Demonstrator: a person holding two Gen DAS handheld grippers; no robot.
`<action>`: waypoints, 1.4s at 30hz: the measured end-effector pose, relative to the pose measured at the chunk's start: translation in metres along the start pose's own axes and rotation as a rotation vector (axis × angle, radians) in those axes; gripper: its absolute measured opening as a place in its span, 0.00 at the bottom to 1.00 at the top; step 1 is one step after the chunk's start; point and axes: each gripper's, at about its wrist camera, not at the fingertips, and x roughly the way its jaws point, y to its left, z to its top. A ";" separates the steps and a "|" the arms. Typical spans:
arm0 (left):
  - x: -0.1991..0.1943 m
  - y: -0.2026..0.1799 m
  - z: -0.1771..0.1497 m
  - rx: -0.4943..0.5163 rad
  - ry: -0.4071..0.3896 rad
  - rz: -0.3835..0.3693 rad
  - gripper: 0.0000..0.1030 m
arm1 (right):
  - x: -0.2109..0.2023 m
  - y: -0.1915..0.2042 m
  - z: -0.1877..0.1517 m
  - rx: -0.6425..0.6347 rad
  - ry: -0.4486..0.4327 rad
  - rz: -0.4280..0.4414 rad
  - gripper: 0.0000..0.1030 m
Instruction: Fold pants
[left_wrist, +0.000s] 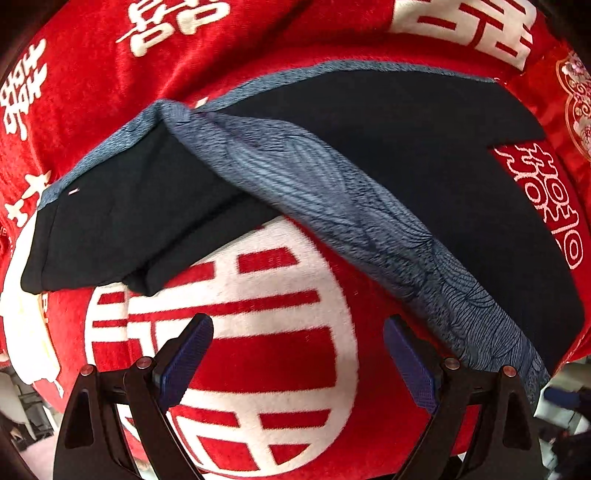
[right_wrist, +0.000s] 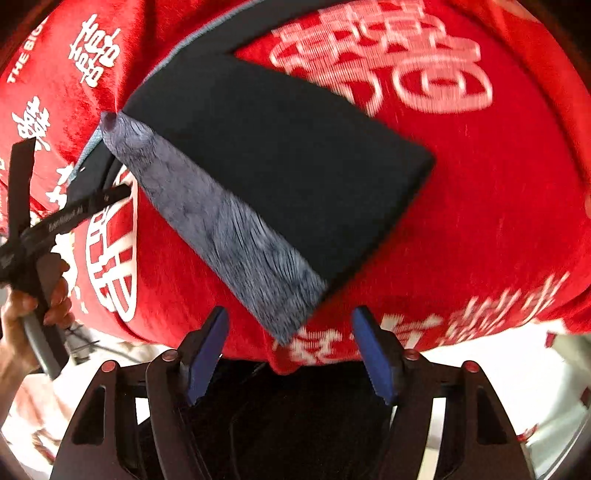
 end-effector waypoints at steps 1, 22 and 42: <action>0.001 -0.003 0.001 0.007 -0.001 0.000 0.92 | 0.003 -0.002 -0.002 0.003 0.005 0.020 0.64; 0.010 -0.041 0.008 -0.040 0.060 -0.213 0.91 | 0.011 -0.002 0.013 0.075 -0.047 0.304 0.02; 0.027 -0.063 0.032 -0.158 0.122 -0.273 0.58 | 0.002 -0.001 0.058 -0.001 0.122 0.431 0.03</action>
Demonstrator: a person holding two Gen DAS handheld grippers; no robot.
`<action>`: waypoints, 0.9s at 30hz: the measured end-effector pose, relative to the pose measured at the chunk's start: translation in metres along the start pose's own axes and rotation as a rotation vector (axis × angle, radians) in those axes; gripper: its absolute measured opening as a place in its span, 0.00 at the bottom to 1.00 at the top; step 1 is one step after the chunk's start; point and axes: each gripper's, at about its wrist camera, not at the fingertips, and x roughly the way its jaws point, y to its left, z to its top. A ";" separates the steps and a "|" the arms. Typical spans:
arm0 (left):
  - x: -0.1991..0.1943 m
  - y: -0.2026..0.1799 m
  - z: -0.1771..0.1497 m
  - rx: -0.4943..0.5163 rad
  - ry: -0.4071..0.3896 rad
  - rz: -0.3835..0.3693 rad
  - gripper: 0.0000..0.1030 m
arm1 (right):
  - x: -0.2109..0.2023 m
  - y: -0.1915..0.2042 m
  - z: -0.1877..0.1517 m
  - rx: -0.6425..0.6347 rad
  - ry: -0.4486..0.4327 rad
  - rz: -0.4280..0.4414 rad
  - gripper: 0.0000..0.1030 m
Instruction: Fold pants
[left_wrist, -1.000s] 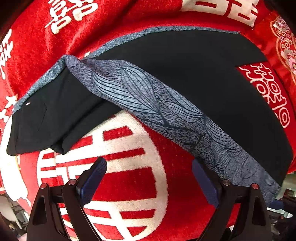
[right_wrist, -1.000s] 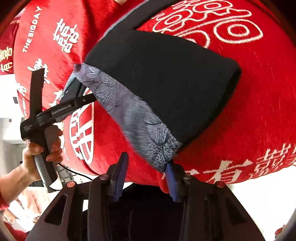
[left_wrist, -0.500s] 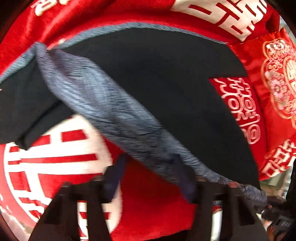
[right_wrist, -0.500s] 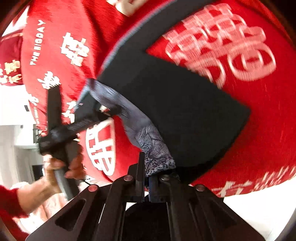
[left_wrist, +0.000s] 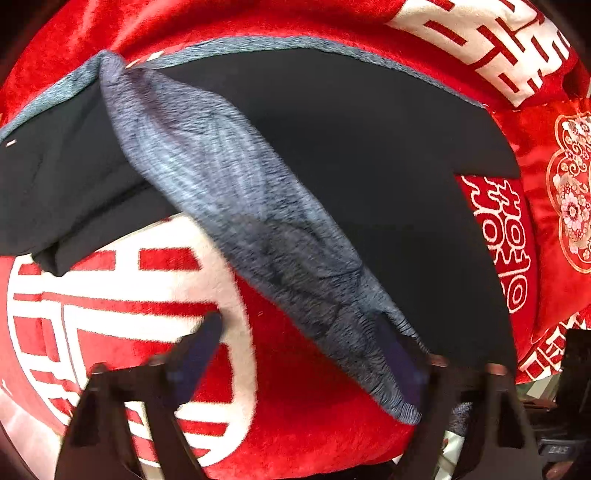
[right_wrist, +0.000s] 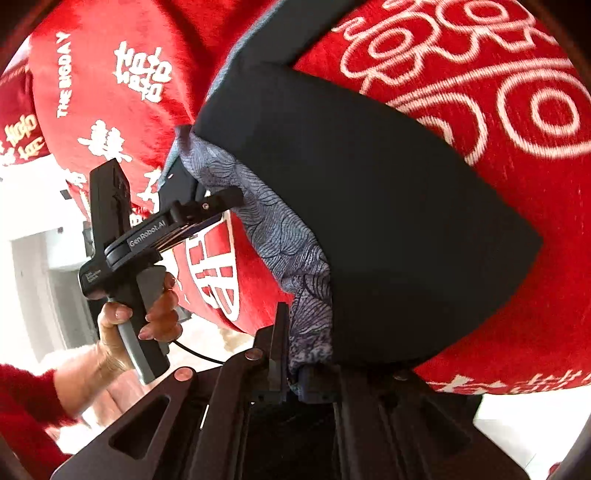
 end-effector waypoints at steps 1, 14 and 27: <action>-0.002 -0.007 0.002 0.020 -0.006 -0.009 0.47 | -0.007 0.004 0.002 -0.008 -0.023 0.019 0.02; -0.089 -0.053 0.092 0.063 -0.292 0.087 0.86 | -0.141 0.077 0.161 -0.237 -0.273 -0.075 0.02; 0.013 -0.029 0.142 0.107 -0.215 0.358 0.90 | -0.092 0.019 0.325 -0.233 -0.167 -0.459 0.12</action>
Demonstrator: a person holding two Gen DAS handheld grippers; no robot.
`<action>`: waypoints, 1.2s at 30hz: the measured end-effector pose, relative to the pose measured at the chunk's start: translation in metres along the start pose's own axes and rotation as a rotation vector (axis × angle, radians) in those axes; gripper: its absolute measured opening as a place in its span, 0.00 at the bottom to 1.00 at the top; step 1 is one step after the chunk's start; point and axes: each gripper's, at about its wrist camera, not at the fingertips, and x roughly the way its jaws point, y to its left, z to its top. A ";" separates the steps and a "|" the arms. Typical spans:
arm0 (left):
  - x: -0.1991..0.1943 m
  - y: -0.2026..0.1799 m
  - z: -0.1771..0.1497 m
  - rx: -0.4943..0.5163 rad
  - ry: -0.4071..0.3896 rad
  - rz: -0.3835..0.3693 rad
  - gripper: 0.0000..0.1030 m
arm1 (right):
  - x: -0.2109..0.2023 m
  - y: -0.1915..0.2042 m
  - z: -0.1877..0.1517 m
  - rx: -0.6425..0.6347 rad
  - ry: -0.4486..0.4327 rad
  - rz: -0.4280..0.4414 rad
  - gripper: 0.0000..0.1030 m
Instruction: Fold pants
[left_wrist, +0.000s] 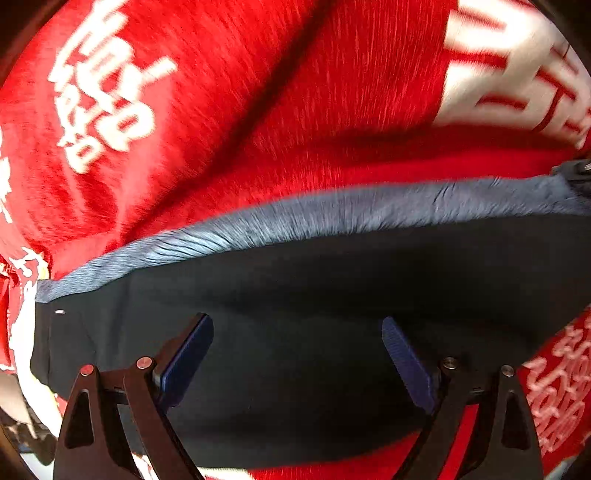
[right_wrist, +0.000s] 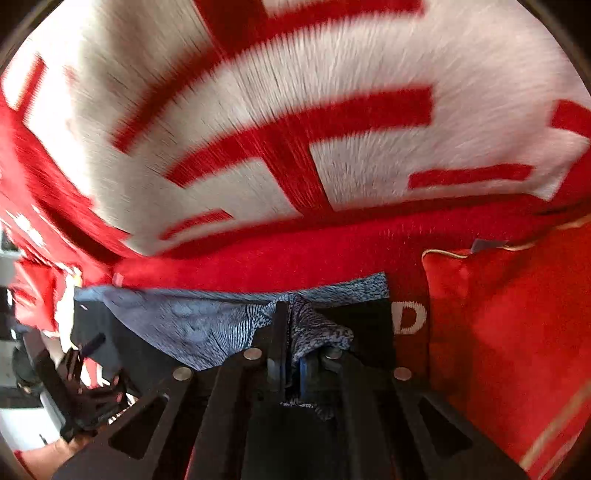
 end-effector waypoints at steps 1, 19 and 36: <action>0.007 -0.001 0.000 -0.006 0.011 -0.003 0.91 | 0.003 0.000 0.003 -0.004 0.020 -0.012 0.40; 0.012 0.025 0.017 0.045 0.018 0.022 0.91 | 0.024 -0.004 -0.048 -0.067 0.044 -0.230 0.42; -0.028 0.273 -0.085 -0.249 0.088 0.140 0.91 | 0.115 0.227 -0.177 0.065 0.155 0.548 0.43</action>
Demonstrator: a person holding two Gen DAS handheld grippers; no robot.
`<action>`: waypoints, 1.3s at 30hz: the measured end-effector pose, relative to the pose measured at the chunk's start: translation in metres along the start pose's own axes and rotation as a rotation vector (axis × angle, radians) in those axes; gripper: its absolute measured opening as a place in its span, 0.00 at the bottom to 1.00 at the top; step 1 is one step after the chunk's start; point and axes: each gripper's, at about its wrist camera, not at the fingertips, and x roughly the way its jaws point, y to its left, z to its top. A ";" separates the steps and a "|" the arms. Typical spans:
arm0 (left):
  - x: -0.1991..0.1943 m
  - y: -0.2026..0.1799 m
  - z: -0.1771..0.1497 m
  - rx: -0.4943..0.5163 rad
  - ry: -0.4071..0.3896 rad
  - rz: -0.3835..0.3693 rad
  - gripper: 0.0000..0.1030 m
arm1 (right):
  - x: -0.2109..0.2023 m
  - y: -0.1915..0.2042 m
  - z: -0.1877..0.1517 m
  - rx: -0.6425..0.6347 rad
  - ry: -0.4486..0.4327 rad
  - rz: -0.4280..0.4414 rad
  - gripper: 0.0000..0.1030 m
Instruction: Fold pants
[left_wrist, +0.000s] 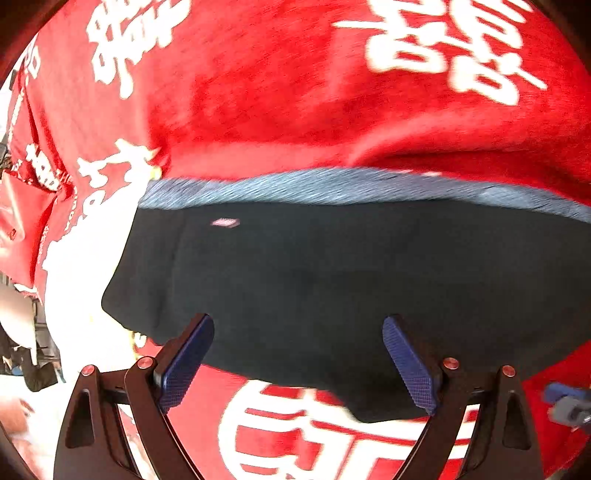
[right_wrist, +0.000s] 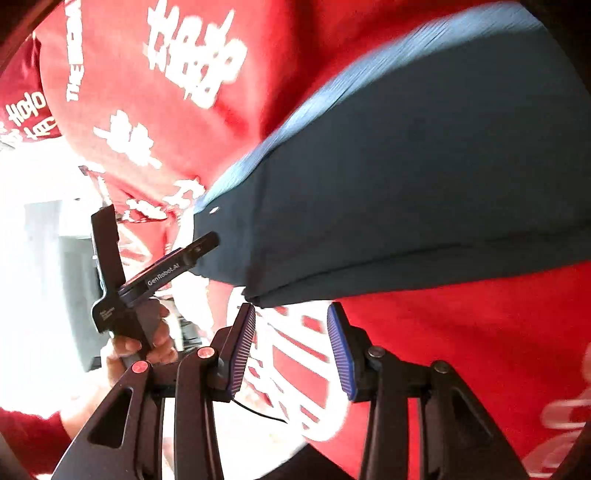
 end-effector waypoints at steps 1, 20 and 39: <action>0.004 0.006 -0.002 0.003 0.005 -0.007 0.91 | 0.020 0.001 -0.001 0.003 0.004 0.016 0.43; 0.036 -0.027 -0.009 0.142 -0.030 -0.208 0.91 | 0.076 0.033 -0.004 0.120 -0.152 -0.126 0.08; 0.052 0.041 0.060 0.034 -0.134 -0.008 0.91 | -0.021 0.036 0.008 -0.097 -0.175 -0.549 0.36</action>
